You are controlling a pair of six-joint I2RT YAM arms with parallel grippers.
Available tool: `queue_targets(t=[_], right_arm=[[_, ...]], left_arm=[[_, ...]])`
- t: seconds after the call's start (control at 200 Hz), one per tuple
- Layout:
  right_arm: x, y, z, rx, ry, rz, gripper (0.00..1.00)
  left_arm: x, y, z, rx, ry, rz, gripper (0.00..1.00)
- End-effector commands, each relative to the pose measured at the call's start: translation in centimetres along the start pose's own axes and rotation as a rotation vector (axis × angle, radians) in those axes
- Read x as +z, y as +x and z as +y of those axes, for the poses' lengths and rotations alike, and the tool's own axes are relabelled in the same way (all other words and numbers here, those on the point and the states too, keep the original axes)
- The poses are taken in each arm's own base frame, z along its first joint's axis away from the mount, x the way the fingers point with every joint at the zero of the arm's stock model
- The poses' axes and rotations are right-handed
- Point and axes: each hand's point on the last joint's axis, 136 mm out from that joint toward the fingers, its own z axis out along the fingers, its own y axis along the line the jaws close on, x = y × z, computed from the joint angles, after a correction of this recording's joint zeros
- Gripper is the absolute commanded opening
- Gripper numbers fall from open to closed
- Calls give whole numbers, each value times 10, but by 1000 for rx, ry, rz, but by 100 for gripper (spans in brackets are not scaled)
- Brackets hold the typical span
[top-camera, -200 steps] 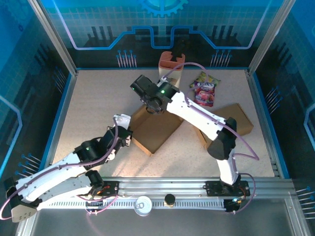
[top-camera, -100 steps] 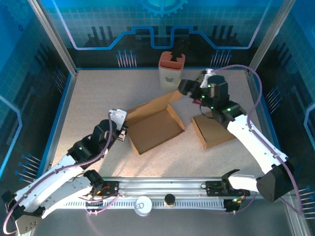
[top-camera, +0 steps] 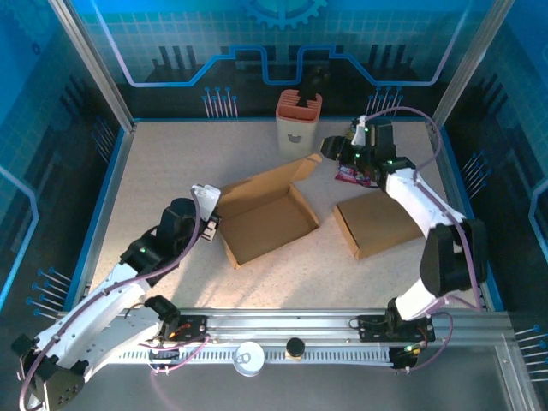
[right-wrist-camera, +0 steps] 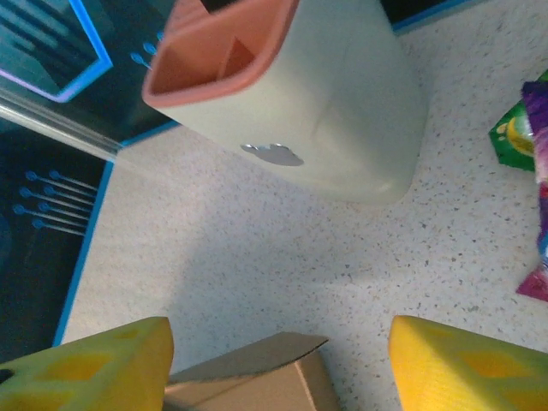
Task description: Fold the paper box
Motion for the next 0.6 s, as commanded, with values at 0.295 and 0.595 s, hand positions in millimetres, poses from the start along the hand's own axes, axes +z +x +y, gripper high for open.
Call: queue_targets(t=[0.295,0.595], right_arm=[[43,37,8,-9,-131,201,36],[37,67,17,12,-199,210,30]], left_arm=[[16,-6,4,-36,0,-19,0],[31,-14,20,-92,-51,-55,0]])
